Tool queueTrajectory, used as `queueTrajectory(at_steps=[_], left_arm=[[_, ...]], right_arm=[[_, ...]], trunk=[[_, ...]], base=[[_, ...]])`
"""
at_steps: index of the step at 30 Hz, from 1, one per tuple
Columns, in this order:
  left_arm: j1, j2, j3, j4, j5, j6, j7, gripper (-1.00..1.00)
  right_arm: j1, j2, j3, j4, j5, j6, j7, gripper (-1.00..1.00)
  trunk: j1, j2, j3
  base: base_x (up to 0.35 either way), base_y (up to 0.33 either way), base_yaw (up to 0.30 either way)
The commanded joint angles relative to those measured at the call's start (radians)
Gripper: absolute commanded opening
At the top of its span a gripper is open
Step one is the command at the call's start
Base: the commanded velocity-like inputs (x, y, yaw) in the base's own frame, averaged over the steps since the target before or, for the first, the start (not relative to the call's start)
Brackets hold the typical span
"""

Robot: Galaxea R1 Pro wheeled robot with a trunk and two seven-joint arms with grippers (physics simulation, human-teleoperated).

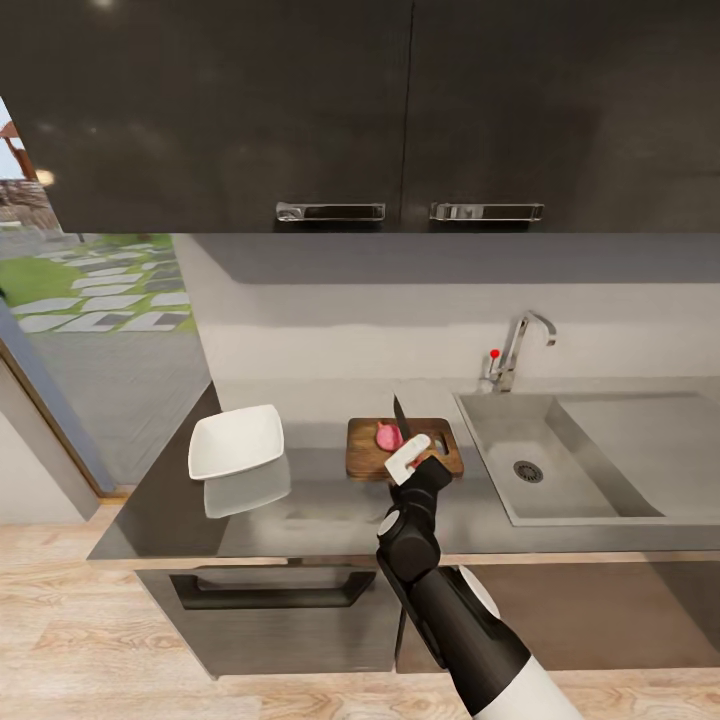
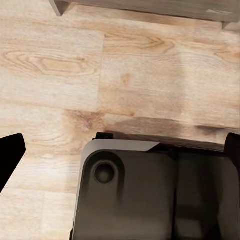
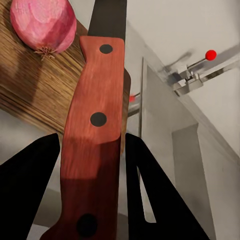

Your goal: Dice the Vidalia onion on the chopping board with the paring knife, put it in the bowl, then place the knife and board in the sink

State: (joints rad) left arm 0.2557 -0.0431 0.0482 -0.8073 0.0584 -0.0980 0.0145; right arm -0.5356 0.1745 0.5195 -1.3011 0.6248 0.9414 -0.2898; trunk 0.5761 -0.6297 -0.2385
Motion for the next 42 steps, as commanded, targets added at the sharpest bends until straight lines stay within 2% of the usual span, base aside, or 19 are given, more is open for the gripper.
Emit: queueTrajectory(at_steps=[1, 27, 42], left_arm=[[0.000, -0.001, 0.001, -0.001, 0.006, -0.001, 0.001, 1.00], [0.000, 0.000, 0.001, -0.001, 0.006, -0.002, 0.001, 1.00], [0.000, 0.000, 0.001, 0.000, 0.006, -0.001, 0.001, 1.00]], right_arm=[[-0.001, 0.000, 0.002, 0.000, -0.005, 0.005, -0.008, -1.00], [-0.001, 0.000, 0.005, 0.000, -0.003, 0.005, -0.009, -1.00], [-0.001, 0.000, 0.007, 0.045, -0.004, 0.005, -0.009, -1.00]], trunk=[[0.000, -0.001, -0.001], [0.000, -0.001, -0.002], [0.000, -0.001, -0.022]], base=[[0.000, 0.000, 0.000], [0.023, -0.006, 0.000], [0.074, 0.000, 0.000]])
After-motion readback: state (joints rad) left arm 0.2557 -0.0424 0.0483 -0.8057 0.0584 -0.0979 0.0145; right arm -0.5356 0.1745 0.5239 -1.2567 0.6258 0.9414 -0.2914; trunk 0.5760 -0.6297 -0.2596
